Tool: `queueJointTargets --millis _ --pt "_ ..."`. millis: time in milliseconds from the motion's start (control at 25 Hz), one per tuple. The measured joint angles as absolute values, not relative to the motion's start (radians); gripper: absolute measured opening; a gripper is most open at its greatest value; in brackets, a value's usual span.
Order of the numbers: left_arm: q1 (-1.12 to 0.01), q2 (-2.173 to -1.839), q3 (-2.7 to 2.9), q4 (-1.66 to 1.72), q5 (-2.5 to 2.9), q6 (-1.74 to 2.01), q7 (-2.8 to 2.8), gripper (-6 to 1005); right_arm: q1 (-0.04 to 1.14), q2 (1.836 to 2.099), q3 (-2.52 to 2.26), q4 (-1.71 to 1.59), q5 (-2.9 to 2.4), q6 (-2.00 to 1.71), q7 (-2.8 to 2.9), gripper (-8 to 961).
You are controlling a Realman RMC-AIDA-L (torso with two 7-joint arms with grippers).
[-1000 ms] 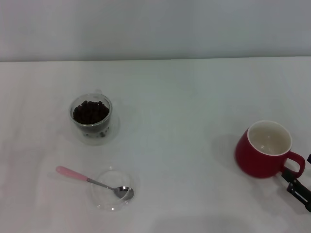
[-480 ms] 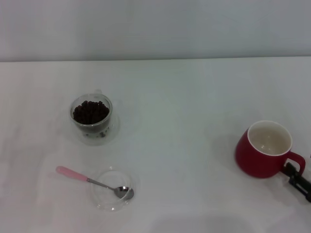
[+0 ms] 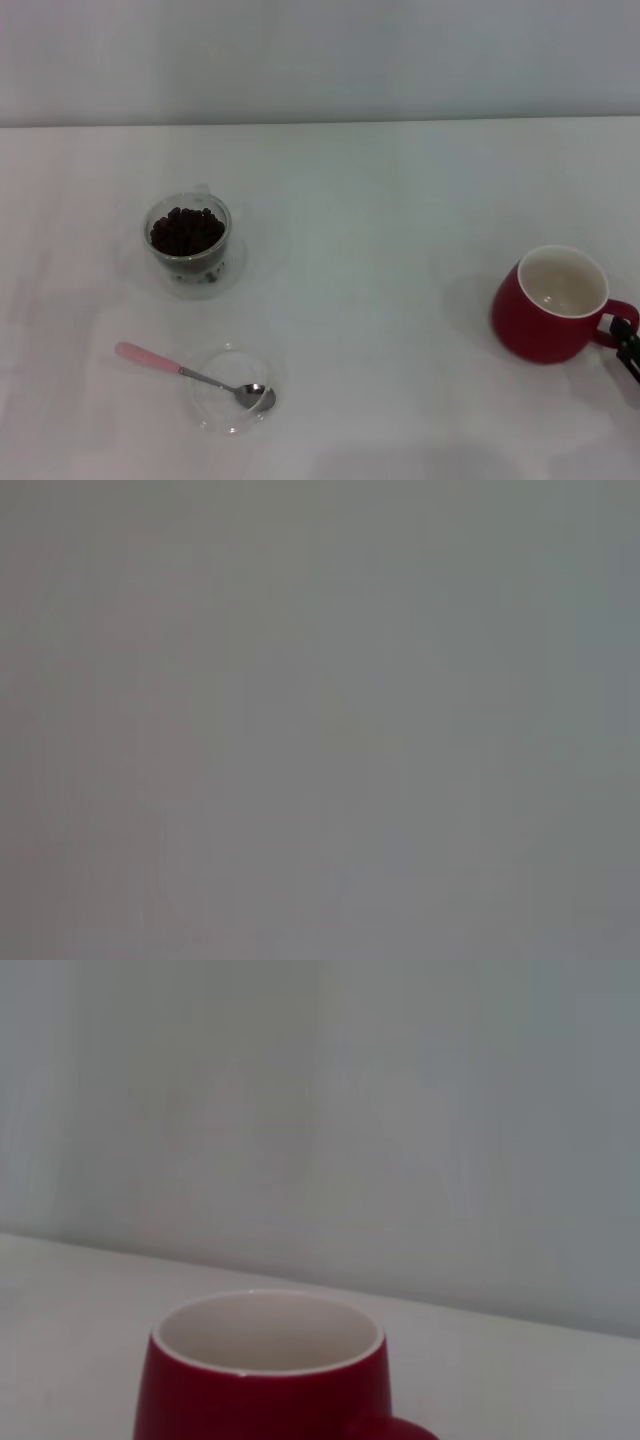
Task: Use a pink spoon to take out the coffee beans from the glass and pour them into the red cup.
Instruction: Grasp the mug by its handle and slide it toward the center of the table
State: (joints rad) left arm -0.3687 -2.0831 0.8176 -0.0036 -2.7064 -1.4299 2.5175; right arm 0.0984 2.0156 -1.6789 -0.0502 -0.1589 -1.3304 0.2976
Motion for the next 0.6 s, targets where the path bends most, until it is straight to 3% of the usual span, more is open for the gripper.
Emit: queueJointTargets --millis 400,600 --pt "-0.369 -2.083 0.818 -0.001 -2.709 -1.428 2.517 683 0.112 2.016 -1.684 -0.074 -0.153 -1.291 0.297 504" --pt "-0.366 -2.083 0.818 0.000 -2.709 -1.428 2.517 684 0.111 2.017 -1.689 -0.070 -0.157 -1.292 0.291 420"
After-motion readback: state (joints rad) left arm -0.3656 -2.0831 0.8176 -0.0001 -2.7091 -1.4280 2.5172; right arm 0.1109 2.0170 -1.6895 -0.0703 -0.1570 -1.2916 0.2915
